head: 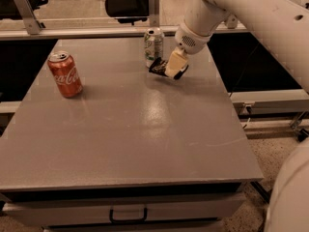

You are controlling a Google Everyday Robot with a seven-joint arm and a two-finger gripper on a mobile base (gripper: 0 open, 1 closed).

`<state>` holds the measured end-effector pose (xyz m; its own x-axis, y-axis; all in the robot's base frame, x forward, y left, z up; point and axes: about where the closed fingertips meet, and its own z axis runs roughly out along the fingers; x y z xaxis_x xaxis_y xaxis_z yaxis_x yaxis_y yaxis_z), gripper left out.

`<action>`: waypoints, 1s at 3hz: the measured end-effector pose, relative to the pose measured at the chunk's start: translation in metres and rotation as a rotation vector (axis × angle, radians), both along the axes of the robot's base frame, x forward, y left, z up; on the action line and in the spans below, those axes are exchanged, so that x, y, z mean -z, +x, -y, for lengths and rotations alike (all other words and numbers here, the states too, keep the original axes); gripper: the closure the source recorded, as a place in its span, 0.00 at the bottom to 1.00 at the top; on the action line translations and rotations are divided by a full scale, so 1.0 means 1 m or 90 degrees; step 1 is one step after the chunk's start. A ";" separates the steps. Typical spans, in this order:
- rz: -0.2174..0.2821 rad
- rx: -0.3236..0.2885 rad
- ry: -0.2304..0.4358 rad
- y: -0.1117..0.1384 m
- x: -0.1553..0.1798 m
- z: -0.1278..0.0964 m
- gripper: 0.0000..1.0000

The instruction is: Move rxbar chocolate near 7up can

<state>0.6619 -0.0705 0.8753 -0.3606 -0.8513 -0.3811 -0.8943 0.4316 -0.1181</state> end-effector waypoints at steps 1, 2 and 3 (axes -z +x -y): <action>0.004 0.003 -0.003 0.006 0.006 0.003 0.22; 0.002 0.002 -0.004 0.006 0.008 0.002 0.01; 0.001 0.002 -0.004 0.006 0.009 0.002 0.00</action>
Offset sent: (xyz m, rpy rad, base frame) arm 0.0056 -0.0028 -0.0054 -0.0049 -0.0056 -0.0050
